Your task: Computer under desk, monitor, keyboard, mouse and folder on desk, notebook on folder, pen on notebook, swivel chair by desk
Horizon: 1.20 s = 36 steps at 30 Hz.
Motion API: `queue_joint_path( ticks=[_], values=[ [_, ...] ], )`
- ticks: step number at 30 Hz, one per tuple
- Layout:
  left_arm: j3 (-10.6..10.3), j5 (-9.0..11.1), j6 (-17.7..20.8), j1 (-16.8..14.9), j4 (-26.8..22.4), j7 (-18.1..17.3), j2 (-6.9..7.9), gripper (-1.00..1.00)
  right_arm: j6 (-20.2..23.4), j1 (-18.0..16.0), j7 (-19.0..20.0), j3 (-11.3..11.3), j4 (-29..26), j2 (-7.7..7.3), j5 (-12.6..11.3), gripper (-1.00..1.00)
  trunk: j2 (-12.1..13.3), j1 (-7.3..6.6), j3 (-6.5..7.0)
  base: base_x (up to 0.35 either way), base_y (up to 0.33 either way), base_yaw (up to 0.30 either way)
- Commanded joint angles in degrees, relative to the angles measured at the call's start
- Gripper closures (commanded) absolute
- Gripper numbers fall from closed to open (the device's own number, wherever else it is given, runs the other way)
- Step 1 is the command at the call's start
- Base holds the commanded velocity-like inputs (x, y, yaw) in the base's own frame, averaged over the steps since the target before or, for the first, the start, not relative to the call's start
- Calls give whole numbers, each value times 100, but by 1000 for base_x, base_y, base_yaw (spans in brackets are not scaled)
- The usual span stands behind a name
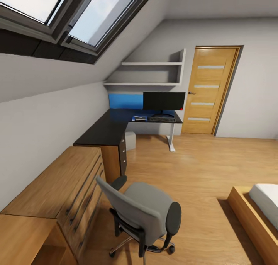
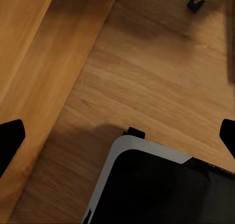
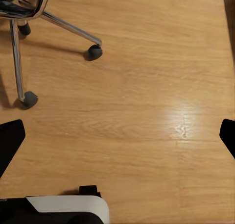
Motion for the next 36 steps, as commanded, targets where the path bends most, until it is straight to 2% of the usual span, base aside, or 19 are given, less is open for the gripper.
queue_joint_path(
  ticks=[1, 14, 21, 36],
  values=[
    [-48, 4, -5, -1, -7, 41, 1, -100, -8, -7, -39, 48, 12, 3, -1, -100, -12, 5, -8, 172, 146, -254],
    [-48, 4, -4, -1, -7, 41, 1, -100, -8, -7, -39, 48, 11, 5, -3, -100, -12, 5, 61, 80, 85, -250],
    [-48, 4, -3, 1, -8, 41, 1, -100, -1, -7, -42, 48, 11, 5, -3, -100, -12, 5, 98, -16, 223, -224],
    [-40, 23, -39, 0, -14, 61, 7, -100, 1, -7, -44, 44, -19, 3, 3, -100, -12, 5, 118, -14, 63, -38]
  ],
)
